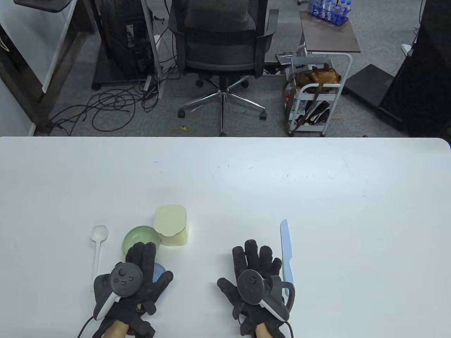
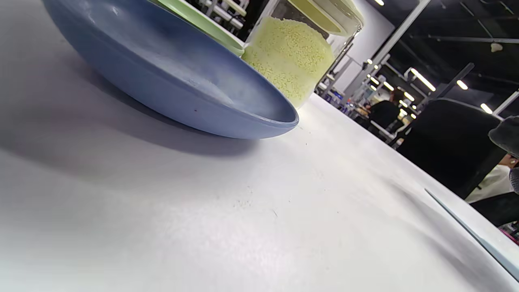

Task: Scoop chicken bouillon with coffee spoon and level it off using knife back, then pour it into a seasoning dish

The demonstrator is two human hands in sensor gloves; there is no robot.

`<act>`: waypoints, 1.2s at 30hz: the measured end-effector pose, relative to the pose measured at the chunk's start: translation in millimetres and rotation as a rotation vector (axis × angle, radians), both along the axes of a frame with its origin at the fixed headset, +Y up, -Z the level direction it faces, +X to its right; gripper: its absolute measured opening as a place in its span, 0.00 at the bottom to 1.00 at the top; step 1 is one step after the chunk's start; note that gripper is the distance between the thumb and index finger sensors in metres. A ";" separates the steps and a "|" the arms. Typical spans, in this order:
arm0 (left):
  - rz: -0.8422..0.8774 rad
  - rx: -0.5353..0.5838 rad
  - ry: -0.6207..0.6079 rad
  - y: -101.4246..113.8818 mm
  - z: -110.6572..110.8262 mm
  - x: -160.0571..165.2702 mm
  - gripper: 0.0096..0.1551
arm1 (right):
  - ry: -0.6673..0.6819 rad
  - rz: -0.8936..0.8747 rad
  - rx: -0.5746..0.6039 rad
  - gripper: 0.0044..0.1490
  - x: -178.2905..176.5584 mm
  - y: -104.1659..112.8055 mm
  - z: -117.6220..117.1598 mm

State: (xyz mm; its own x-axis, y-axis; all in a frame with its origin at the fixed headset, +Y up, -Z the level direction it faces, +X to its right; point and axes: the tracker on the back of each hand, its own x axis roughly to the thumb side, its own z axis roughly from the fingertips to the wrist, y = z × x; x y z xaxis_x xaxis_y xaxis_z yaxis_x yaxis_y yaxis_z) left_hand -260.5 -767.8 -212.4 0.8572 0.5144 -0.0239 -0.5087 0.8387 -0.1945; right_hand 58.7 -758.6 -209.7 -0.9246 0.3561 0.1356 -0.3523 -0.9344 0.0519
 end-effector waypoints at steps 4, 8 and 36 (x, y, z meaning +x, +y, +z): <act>0.005 0.000 0.002 0.2 -0.4 -0.6 0.61 | 0.005 0.003 -0.005 0.54 -1.1 -1.1 -0.3; 0.011 -0.004 0.003 0.4 -0.6 -0.8 0.61 | 0.007 0.012 -0.003 0.54 -2.4 -0.1 0.0; 0.014 -0.026 0.000 -2.2 -1.1 -2.0 0.61 | 0.034 -0.010 0.046 0.59 -26.0 10.7 -21.2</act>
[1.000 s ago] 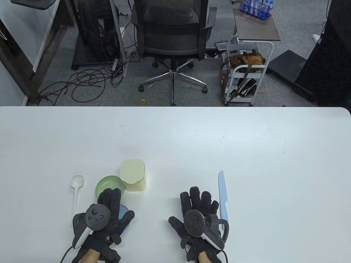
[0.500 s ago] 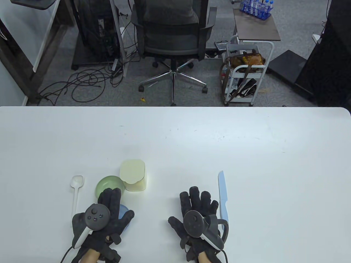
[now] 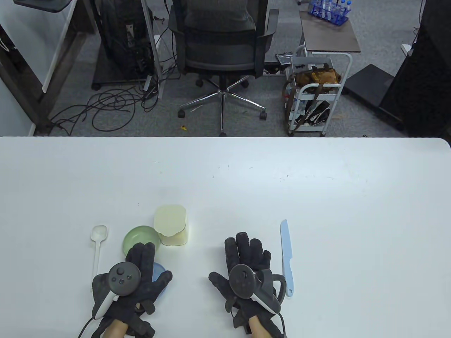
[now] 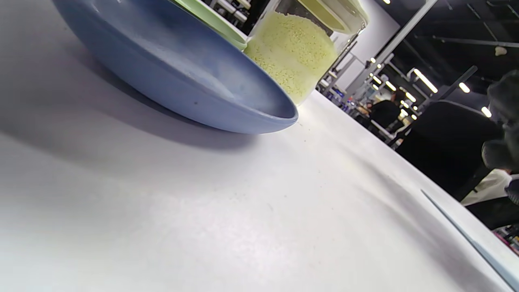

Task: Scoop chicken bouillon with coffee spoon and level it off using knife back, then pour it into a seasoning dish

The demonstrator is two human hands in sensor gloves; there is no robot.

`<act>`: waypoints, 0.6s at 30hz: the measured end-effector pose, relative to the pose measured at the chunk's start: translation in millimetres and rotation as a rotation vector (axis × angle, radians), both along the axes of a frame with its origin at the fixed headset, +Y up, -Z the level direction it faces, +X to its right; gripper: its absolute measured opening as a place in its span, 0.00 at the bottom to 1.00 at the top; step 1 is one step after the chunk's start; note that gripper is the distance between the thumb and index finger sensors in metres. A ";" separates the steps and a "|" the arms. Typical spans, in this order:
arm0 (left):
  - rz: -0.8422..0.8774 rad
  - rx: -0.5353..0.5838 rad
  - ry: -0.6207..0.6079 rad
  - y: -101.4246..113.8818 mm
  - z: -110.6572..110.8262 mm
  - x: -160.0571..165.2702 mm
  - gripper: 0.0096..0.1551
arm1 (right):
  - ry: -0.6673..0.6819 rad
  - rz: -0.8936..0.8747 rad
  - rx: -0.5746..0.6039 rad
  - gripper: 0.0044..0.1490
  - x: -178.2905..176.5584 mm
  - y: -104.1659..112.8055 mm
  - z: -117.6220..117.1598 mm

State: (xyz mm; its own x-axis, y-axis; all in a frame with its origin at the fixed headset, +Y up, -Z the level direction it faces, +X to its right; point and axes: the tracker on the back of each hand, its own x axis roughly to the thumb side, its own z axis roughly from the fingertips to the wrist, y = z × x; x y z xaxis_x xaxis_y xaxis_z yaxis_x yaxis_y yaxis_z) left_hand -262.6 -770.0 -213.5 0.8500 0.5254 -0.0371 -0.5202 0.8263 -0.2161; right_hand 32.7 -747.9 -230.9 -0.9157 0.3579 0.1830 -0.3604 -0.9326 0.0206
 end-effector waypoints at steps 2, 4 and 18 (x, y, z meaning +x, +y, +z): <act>-0.011 -0.006 -0.005 -0.5 -0.2 0.5 0.61 | 0.003 -0.003 -0.001 0.60 -9.7 9.1 -9.3; 0.013 -0.013 -0.006 -0.2 -0.1 0.2 0.61 | 0.006 -0.036 -0.018 0.60 -22.9 21.3 -20.7; -0.001 -0.039 -0.012 -0.4 -0.1 -0.5 0.61 | 0.016 -0.137 -0.220 0.64 -127.2 22.4 -91.9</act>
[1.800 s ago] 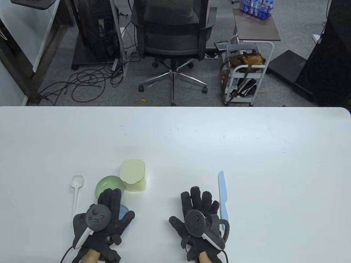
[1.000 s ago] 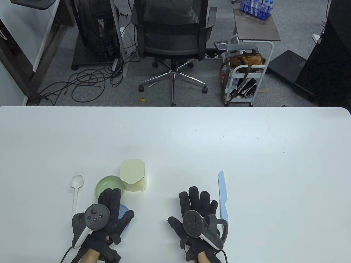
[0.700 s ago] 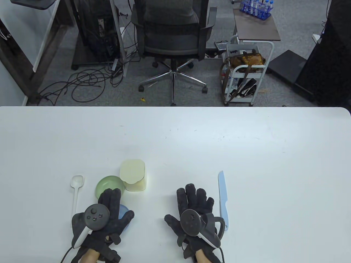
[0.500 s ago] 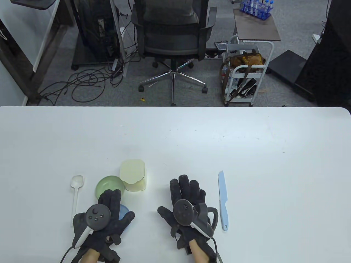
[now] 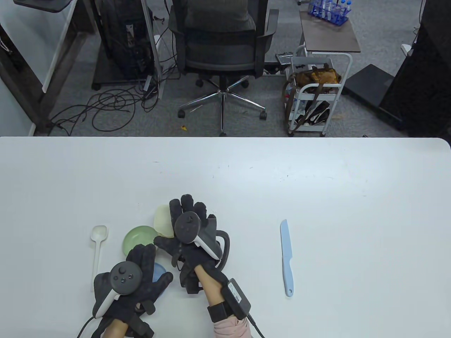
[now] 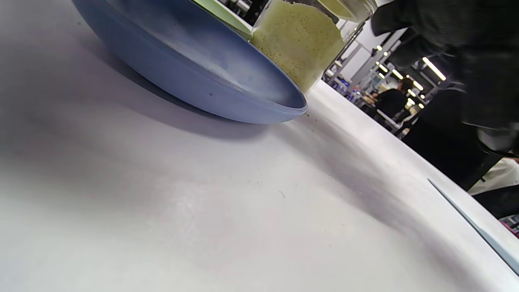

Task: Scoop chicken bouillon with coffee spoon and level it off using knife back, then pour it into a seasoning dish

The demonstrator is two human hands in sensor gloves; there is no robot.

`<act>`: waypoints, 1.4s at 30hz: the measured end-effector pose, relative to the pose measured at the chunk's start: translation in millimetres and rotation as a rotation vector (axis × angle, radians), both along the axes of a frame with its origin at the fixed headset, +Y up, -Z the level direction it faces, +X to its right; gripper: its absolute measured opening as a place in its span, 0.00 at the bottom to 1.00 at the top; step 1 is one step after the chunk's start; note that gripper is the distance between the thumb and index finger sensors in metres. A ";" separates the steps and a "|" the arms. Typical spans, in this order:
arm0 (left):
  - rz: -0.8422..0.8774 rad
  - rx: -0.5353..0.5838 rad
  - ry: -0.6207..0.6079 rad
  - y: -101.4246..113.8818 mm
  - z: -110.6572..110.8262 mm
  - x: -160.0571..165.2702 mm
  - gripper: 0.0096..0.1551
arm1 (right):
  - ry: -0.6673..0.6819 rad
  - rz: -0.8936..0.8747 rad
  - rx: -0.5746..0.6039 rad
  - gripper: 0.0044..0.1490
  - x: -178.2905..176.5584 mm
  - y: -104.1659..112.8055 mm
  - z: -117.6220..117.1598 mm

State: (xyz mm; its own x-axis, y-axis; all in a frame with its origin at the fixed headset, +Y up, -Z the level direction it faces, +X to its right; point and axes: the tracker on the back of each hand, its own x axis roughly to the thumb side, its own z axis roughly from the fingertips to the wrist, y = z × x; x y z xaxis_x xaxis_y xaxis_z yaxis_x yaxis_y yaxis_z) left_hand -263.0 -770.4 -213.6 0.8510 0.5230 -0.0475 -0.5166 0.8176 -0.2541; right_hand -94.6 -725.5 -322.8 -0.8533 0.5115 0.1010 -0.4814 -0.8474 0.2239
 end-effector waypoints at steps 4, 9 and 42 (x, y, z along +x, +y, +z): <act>0.003 -0.016 -0.010 -0.2 0.5 1.8 0.61 | 0.000 -0.013 -0.101 0.65 -14.2 -14.6 -14.8; -0.006 -0.017 -0.013 -0.5 0.4 2.4 0.61 | -0.037 -0.065 -0.072 0.63 -12.5 -20.2 -23.0; -0.083 0.026 -0.018 1.5 2.6 7.3 0.63 | 0.121 0.054 0.144 0.62 103.1 -11.2 89.3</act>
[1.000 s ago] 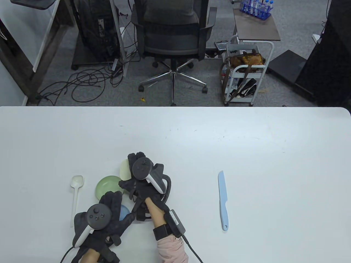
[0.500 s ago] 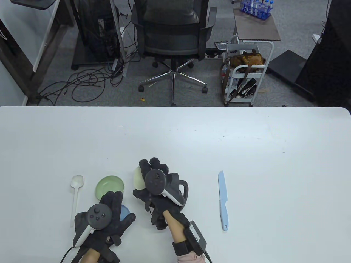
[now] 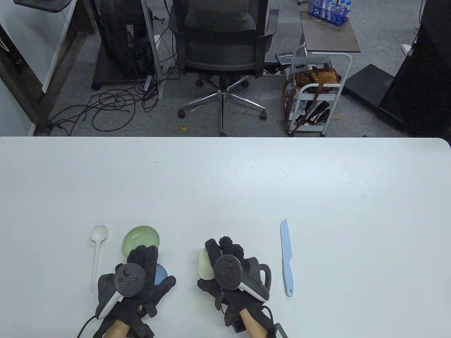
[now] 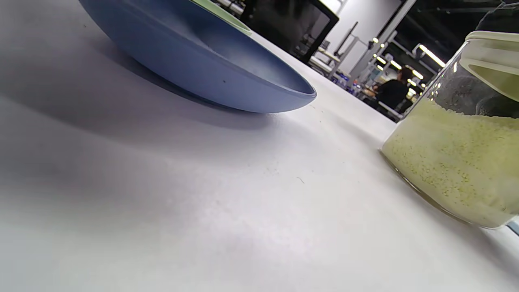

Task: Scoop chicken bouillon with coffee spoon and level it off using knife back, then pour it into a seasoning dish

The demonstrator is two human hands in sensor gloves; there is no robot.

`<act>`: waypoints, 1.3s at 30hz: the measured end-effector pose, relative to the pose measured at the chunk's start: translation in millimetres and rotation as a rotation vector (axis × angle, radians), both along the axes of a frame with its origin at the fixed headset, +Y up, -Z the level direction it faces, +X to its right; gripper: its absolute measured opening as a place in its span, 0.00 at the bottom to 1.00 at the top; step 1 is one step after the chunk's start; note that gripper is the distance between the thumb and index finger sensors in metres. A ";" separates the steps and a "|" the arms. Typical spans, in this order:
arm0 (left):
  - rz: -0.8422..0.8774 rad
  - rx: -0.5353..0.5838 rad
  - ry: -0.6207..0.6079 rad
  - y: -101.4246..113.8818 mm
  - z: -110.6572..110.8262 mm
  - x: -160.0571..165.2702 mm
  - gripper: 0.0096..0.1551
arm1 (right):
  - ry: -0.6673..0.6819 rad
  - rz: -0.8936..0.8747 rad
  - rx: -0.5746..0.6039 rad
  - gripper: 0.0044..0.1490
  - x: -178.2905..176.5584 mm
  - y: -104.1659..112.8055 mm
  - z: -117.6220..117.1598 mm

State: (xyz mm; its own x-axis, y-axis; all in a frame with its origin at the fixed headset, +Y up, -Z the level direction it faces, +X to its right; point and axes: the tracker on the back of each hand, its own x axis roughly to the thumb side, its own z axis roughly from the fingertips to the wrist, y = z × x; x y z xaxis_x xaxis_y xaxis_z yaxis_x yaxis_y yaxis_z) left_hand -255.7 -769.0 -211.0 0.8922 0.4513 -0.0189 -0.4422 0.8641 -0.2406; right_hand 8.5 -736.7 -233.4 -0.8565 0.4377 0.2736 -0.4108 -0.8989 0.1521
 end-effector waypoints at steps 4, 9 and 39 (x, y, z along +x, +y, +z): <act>0.019 0.020 -0.057 5.2 3.0 9.1 0.67 | 0.024 -0.047 -0.076 0.63 8.5 -9.8 -3.3; -0.094 0.074 -0.192 14.4 7.0 36.0 0.70 | 0.035 -0.020 -0.132 0.63 9.0 -8.1 -5.0; -0.022 0.197 -0.291 11.0 -25.1 110.6 0.79 | 0.160 0.010 -0.310 0.66 4.6 1.2 -18.7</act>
